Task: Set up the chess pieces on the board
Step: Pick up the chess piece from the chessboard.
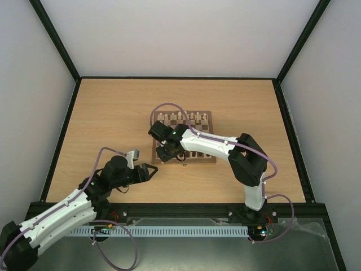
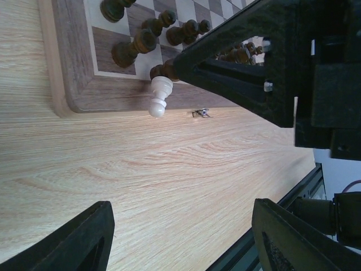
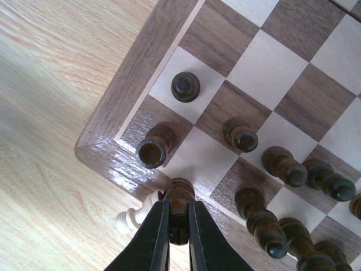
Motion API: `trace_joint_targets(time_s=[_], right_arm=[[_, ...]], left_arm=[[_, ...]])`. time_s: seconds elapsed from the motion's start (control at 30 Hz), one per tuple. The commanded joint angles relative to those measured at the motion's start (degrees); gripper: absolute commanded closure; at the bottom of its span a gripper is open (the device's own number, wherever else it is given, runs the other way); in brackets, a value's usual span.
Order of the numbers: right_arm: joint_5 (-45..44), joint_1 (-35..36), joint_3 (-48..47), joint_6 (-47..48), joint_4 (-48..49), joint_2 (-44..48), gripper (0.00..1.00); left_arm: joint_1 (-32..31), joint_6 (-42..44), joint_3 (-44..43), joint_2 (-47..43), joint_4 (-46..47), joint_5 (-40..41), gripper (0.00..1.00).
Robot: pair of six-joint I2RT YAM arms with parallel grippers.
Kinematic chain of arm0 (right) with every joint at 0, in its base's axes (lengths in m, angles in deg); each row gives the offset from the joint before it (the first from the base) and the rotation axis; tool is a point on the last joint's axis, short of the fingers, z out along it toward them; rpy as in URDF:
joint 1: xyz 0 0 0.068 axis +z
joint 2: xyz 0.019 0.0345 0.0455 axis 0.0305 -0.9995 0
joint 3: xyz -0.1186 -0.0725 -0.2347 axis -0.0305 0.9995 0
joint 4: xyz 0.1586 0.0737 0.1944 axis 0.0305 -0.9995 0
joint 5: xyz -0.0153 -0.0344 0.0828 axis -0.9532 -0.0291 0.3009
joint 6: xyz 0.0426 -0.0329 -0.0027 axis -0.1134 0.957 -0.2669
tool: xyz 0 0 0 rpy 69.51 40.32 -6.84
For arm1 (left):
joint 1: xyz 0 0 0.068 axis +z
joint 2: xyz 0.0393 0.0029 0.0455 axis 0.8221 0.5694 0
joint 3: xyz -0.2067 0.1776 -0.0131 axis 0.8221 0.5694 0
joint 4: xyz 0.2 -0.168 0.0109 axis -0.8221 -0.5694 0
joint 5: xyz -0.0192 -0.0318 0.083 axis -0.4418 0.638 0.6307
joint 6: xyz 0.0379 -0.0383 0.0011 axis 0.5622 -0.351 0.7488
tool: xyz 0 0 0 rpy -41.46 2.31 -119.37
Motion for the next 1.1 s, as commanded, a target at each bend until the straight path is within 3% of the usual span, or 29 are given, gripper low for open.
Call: trace_joint_targets(time_s=[0.0, 0.4, 0.83, 1.07], right_arm=[[2.84, -0.01, 1.57, -1.98, -1.05, 3.72, 0.93], [5.16, 0.08, 4.46, -3.47, 0.29, 8.02, 0.93], [5.86, 0.13, 5.53, -4.47, 1.33, 8.83, 0.94], [5.85, 0.12, 5.77, -4.52, 1.74, 9.18, 0.94]], left_arm=[[-2.53, -2.97, 1.72, 1.60, 5.26, 4.97, 0.31], [-2.95, -8.86, 4.77, 3.44, 14.26, 7.51, 0.38], [-4.50, -14.63, 6.25, 13.25, 29.22, 6.38, 0.40], [-5.36, -16.27, 5.92, 17.78, 33.97, 6.71, 0.55]])
